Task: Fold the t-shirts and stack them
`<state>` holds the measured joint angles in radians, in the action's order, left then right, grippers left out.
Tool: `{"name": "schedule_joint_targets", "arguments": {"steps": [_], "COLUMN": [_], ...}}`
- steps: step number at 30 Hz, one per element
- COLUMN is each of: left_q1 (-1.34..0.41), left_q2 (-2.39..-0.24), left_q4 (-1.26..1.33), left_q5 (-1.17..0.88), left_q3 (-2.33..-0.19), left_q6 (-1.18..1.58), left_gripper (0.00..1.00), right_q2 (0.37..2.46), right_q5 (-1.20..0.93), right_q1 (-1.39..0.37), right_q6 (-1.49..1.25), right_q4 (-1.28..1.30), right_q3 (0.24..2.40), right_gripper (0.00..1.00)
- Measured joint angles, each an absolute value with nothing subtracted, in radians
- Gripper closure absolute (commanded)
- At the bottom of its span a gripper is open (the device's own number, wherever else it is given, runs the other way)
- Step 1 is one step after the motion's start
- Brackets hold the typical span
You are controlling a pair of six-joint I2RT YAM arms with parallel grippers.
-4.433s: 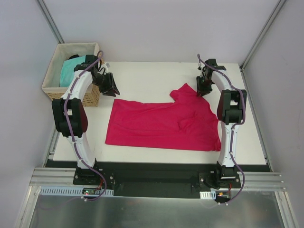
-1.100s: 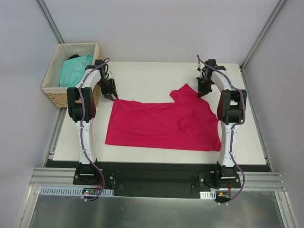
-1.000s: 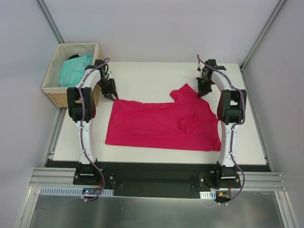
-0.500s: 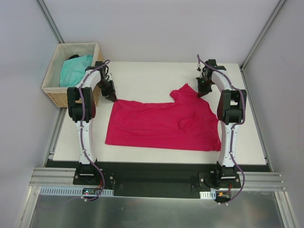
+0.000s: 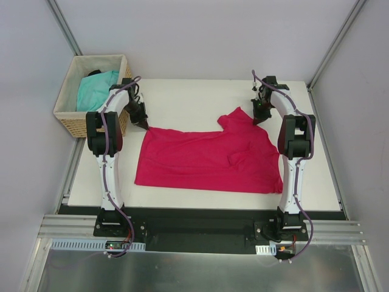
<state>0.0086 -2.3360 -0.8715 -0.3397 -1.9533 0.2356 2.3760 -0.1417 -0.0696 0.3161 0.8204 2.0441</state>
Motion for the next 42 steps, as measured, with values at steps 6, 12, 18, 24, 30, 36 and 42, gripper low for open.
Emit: {"name": "schedule_joint_targets", "arguments": {"steps": [6,12,18,24,30,36,42], "left_q1": [0.009,0.009,0.009,0.009,0.009,0.009,0.009], "left_q2": [-2.320,-2.252,-2.198,-2.177,-2.145,-2.080,-2.016], "left_q4": [-0.872,-0.871,-0.870,-0.868,-0.869,-0.871,-0.871], "left_q5": [-0.340,-0.359,-0.384,-0.393,-0.393,-0.393,-0.395], "left_q3": [-1.956,-1.948,-1.947,-1.919,-1.864,-1.822,-1.820], "left_q6": [0.236,0.243,0.245,0.244,0.244,0.242,0.242], "left_gripper": [1.00,1.00,1.00,1.00,1.00,1.00,1.00], "right_q2": [2.333,2.220,2.123,2.114,2.106,2.062,1.990], "right_q5": [-0.103,-0.082,-0.079,-0.075,-0.078,-0.087,-0.093], "right_q1": [-0.070,-0.070,-0.070,-0.078,-0.088,-0.091,-0.091], "right_q6": [0.319,0.320,0.324,0.331,0.338,0.337,0.331], "right_q4": [0.834,0.867,0.875,0.904,0.918,0.947,0.976], "right_q3": [2.009,1.979,1.979,1.979,1.956,1.913,1.899], "right_gripper": [0.99,0.99,0.99,0.99,0.99,0.99,0.99]}}
